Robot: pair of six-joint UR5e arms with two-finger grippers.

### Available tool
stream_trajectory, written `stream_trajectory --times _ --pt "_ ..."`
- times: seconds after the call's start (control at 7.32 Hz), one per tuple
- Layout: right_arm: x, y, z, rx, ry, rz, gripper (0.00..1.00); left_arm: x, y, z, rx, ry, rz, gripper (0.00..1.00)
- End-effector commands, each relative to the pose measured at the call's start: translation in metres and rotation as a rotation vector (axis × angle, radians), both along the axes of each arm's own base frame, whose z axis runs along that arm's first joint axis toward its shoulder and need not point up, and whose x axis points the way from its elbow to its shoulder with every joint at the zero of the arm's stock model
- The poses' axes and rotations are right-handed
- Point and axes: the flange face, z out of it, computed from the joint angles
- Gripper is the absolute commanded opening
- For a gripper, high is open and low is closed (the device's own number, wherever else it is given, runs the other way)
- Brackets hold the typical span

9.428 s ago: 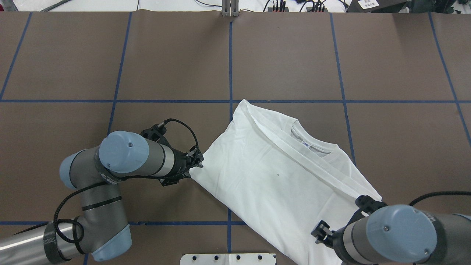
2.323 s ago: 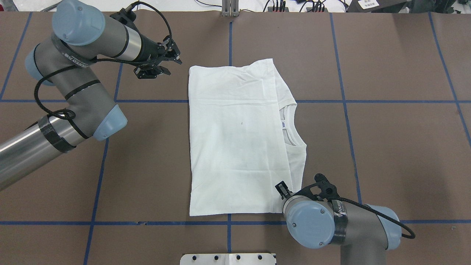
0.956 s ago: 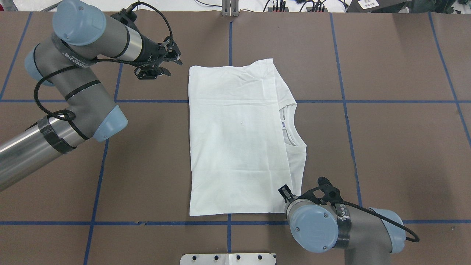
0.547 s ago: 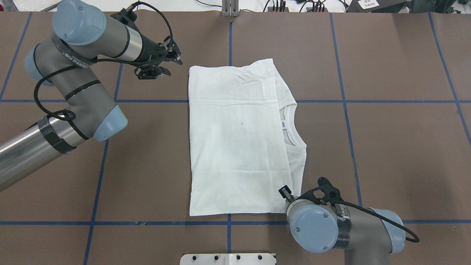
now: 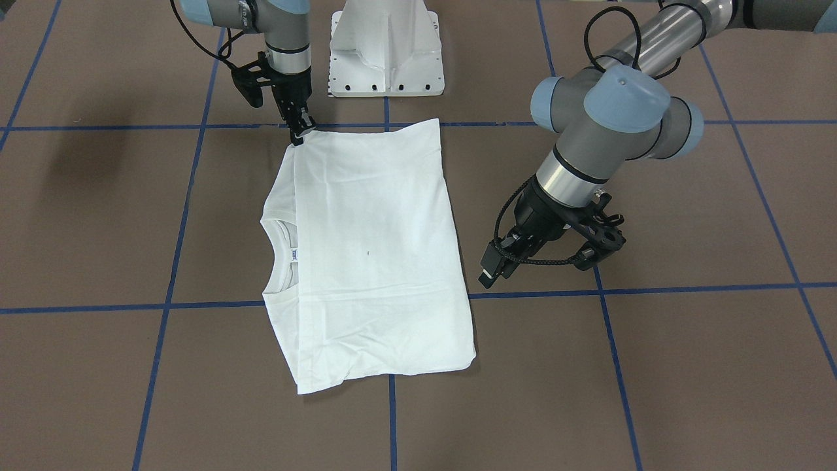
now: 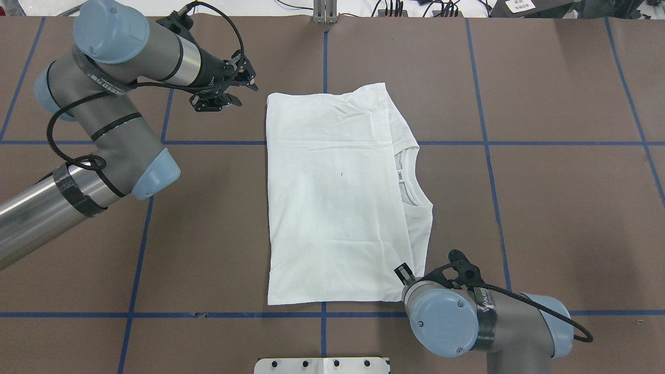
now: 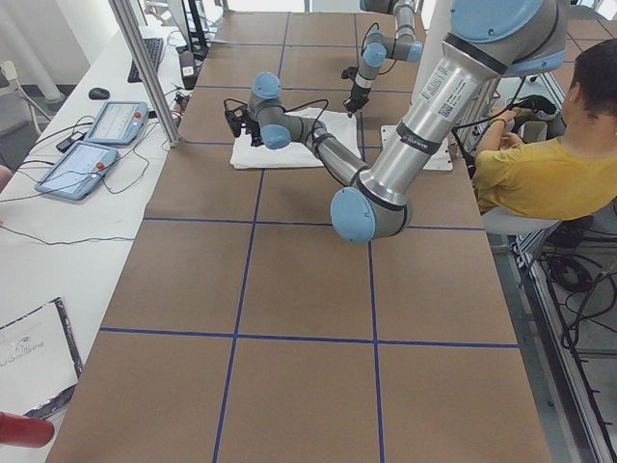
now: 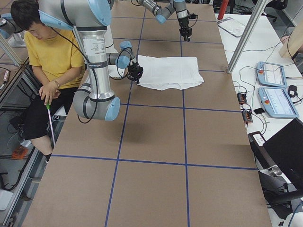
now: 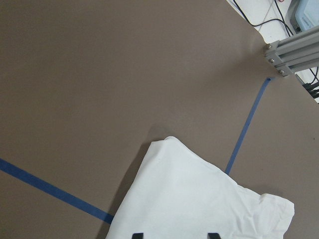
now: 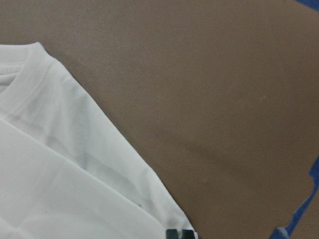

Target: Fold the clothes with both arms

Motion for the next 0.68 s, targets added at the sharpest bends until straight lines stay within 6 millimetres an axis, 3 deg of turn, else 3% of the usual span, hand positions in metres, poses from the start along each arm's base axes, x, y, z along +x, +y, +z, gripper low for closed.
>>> stream_trajectory --times 0.0,0.14,0.27,0.55 --pt "0.013 0.001 -0.012 -0.002 0.013 0.000 0.00 -0.004 0.010 -0.010 -0.036 0.034 -0.015 0.53" --pt "0.018 0.003 -0.017 -0.003 0.015 -0.003 0.00 0.004 0.050 -0.002 -0.093 0.070 -0.005 0.53" --pt "0.018 0.003 -0.017 -0.003 0.013 -0.003 0.00 0.022 0.097 -0.008 -0.123 0.107 -0.006 0.53" --pt "0.018 0.004 -0.017 -0.003 0.013 -0.004 0.00 0.054 0.209 -0.002 -0.177 0.122 -0.026 0.53"
